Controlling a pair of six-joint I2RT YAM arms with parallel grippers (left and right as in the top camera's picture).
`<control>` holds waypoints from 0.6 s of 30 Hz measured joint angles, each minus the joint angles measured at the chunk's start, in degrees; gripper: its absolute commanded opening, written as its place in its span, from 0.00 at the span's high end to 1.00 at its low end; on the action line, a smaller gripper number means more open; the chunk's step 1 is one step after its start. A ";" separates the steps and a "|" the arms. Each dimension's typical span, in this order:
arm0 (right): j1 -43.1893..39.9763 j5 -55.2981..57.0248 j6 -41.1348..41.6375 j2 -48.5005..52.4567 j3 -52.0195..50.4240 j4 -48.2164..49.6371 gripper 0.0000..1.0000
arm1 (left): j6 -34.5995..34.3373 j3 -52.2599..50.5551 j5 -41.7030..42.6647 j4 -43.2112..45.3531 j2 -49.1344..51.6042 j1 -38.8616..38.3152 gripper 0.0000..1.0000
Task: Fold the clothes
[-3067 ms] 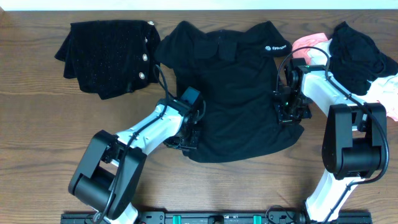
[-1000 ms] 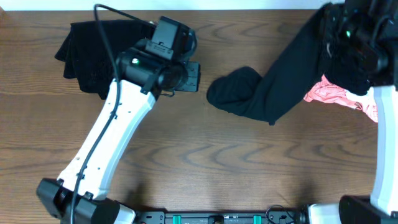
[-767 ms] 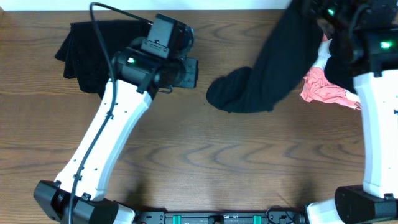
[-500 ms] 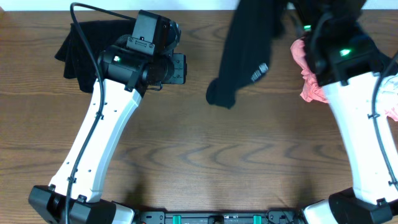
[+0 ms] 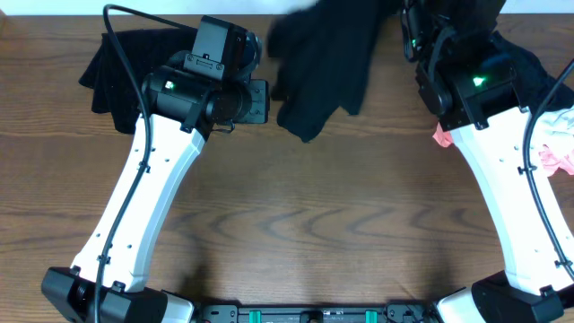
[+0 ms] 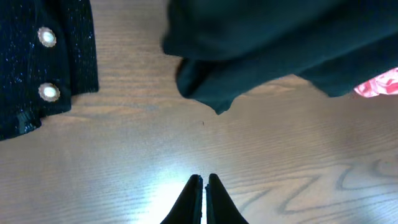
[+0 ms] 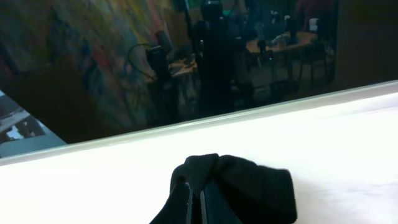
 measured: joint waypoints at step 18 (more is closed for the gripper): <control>-1.11 -0.96 -1.88 0.00 0.00 -5.35 0.99 | 2.91 -9.18 5.57 8.87 -0.24 -7.19 0.94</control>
